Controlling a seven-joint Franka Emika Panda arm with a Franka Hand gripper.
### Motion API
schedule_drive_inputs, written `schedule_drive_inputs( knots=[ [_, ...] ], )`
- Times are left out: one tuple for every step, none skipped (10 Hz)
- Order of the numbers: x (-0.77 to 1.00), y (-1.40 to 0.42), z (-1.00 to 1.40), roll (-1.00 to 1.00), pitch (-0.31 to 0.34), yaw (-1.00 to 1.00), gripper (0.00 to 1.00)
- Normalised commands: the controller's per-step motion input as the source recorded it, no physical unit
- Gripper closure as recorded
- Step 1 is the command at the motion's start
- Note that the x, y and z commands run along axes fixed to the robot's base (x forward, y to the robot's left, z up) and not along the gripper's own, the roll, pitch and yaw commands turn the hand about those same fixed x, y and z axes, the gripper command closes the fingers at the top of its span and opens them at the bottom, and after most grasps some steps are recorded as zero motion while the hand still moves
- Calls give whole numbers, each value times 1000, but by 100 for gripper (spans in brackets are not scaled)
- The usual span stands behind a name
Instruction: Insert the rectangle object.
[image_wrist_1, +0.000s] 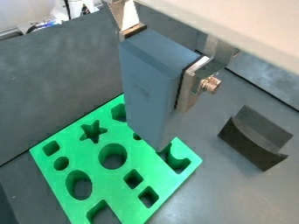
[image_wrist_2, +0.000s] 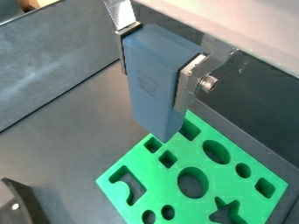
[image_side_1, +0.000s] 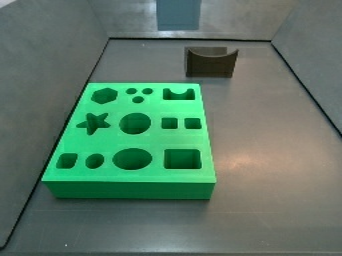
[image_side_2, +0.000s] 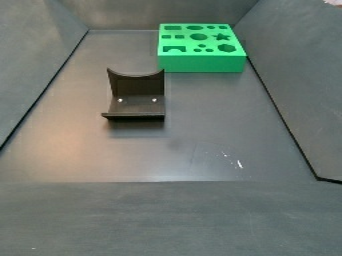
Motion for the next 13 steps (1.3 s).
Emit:
schedule_drive_inputs(
  knots=[
    [111,-797,-1000,170,-3,9,100],
    [91,-789,-966,201,0,23,100],
    [143,-769,-931,216,-10,0,100],
    [183,-746,-897,234,-10,0,100],
    [197,-734,-883,240,-13,0,100],
    [203,-751,-903,229,-14,0,100],
    [63,-583,-1000,70,-50,-20,100],
    [-6,-440,-1000,43,-60,-31,100],
    [-66,-154,-614,0,-51,-14,100],
    [0,-34,-449,0,-50,-17,100],
    [0,0,-443,0,-31,0,100],
    [0,0,-434,0,-10,0,100],
    [0,-31,-380,0,-49,-31,100]
  ],
)
